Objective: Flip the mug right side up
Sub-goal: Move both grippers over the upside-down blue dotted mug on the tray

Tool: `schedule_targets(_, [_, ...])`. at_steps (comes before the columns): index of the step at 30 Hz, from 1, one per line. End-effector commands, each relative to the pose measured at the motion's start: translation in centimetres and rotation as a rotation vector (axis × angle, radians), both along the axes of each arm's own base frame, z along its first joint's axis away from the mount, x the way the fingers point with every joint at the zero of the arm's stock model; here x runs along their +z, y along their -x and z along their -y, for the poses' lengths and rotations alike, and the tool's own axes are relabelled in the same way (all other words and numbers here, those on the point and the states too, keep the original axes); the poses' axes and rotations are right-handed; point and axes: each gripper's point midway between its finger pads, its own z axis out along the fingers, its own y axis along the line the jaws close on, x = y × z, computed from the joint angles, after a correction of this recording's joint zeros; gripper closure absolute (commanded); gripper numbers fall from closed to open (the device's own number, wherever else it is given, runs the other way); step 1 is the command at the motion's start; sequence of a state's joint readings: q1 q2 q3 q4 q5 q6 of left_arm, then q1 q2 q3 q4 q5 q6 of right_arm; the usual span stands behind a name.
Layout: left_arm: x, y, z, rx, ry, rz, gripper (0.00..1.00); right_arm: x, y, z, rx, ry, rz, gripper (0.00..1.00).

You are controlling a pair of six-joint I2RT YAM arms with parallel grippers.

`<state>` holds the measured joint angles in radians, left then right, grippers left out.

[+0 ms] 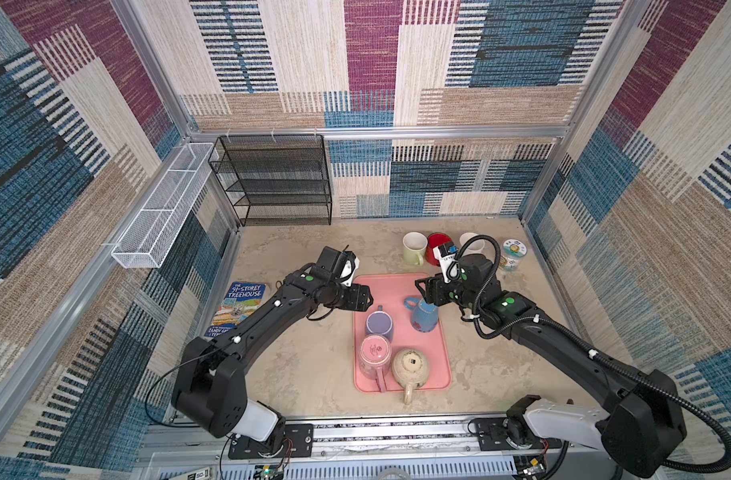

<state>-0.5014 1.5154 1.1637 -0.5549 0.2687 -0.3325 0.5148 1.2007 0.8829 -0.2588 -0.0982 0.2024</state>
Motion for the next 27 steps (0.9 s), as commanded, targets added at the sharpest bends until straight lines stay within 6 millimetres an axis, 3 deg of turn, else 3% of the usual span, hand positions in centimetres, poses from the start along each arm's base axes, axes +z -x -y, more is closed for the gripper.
schedule_targets(1, [0.5, -1.7, 1.8, 0.014, 0.061, 0.034, 0.2, 0.0, 0.5, 0.2, -0.009, -0.029, -0.002, 0.27])
schedule_targets(11, [-0.6, -5.8, 6.1, -0.018, 0.056, 0.047, 0.25, -1.7, 3.4, 0.8, 0.0, -0.064, -0.087, 0.3])
schedule_targets(14, [-1.4, -6.7, 7.4, -0.037, 0.061, 0.027, 0.35, -2.4, 4.0, 1.0, 0.001, -0.068, -0.117, 0.38])
schedule_targets(19, [-3.3, -7.3, 9.3, -0.073, 0.047, -0.001, 0.43, -4.1, 4.9, 1.5, -0.012, -0.045, -0.17, 0.59])
schedule_targets(27, [-4.9, -8.0, 12.3, -0.122, 0.045, -0.014, 0.58, -7.4, 6.4, 1.7, -0.021, -0.037, -0.271, 0.69])
